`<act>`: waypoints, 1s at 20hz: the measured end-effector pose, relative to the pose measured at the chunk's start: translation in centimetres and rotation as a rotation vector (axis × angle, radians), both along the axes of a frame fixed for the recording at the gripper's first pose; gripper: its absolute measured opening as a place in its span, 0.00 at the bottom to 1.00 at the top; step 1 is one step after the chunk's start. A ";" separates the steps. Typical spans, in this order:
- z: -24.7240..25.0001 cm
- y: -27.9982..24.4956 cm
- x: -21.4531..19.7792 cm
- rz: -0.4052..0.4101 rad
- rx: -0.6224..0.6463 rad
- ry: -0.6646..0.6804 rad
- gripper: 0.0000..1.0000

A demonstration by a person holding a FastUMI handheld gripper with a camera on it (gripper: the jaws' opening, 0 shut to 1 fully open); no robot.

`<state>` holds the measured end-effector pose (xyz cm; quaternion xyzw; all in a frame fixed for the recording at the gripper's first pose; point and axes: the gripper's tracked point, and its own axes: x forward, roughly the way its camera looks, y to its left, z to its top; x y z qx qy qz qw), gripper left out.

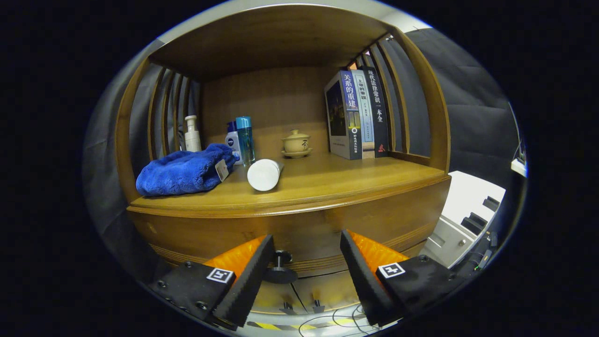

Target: Pull open the drawer, take out the items inside it, and place them on the countertop above the cabinet.

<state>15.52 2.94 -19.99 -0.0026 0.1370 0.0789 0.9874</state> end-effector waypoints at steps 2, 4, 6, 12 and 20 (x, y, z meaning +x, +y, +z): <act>1.7 1.0 -0.4 0.002 0.055 -0.010 0.97; 4.6 1.7 -1.1 0.005 0.069 -0.028 0.97; 9.5 2.9 -1.9 0.013 0.079 -0.074 0.97; 28.7 7.3 -3.6 0.030 0.054 -0.278 0.97; 37.1 12.2 -6.3 0.178 0.049 -0.316 0.98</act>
